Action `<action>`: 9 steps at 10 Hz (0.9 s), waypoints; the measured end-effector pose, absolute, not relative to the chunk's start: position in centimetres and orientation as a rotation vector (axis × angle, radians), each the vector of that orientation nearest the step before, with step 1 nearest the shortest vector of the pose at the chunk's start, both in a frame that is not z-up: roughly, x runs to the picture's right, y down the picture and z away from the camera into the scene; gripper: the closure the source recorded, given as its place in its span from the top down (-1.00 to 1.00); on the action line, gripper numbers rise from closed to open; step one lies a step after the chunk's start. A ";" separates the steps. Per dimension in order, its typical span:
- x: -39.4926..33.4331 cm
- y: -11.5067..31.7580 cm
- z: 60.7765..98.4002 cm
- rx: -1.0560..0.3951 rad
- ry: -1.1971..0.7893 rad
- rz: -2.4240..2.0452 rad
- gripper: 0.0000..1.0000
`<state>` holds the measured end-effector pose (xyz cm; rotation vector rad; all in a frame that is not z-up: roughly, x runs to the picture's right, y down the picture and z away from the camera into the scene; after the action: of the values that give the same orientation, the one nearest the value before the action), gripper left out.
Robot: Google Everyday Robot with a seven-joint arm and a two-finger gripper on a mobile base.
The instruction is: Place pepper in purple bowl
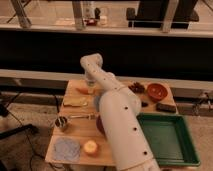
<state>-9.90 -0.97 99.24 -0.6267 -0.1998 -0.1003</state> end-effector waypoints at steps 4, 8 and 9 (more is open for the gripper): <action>-9.6 -5.3 91.5 -0.499 -0.299 -0.066 -0.98; -8.5 -4.1 86.1 -0.450 -0.336 -0.060 -0.98; -7.7 -3.1 84.4 -0.444 -0.338 -0.061 -0.98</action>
<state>-7.66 -3.12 84.35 -0.4442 -0.3378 -0.0609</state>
